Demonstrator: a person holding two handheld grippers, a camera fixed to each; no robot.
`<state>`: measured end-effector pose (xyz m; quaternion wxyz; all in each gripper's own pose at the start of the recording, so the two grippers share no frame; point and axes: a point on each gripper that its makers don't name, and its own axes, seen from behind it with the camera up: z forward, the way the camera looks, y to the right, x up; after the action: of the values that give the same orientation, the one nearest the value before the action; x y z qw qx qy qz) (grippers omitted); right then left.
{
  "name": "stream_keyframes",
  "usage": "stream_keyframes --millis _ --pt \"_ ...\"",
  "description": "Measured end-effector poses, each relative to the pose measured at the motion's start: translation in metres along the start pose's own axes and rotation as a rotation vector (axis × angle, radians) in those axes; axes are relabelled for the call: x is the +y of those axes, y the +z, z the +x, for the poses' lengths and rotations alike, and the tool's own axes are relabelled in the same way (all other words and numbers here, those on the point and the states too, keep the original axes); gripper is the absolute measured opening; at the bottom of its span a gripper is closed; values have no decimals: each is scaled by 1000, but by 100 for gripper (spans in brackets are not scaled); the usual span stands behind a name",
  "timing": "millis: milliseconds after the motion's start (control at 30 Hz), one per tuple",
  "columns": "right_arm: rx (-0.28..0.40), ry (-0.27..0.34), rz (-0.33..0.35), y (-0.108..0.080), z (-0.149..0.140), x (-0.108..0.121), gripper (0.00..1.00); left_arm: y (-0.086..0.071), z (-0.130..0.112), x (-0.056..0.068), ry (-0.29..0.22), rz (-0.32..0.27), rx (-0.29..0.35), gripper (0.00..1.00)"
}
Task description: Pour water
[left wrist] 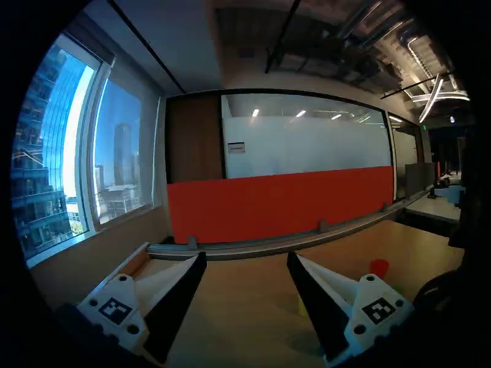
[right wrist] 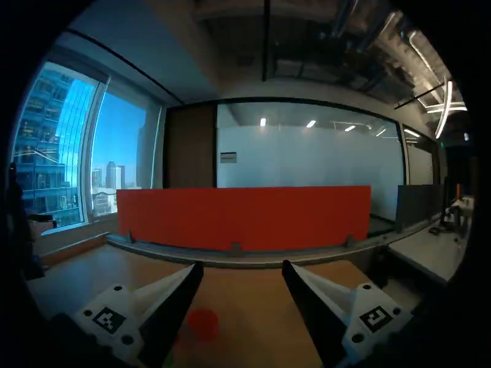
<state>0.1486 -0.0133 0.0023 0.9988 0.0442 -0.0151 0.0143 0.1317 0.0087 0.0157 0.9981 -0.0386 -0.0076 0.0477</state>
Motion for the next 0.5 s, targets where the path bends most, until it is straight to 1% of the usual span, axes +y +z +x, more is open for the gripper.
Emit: stream_keyframes --millis 100,200,367,500 --pt "2 2 2 1 6 0 99 0 13 -5 5 7 2 97" --pt "3 0 6 3 7 0 99 1 23 -7 7 6 7 97" --pt "0 5 25 3 6 -2 99 4 25 -5 -5 -22 0 97" --pt "2 6 67 2 7 -10 99 6 19 0 -18 -59 -14 97"
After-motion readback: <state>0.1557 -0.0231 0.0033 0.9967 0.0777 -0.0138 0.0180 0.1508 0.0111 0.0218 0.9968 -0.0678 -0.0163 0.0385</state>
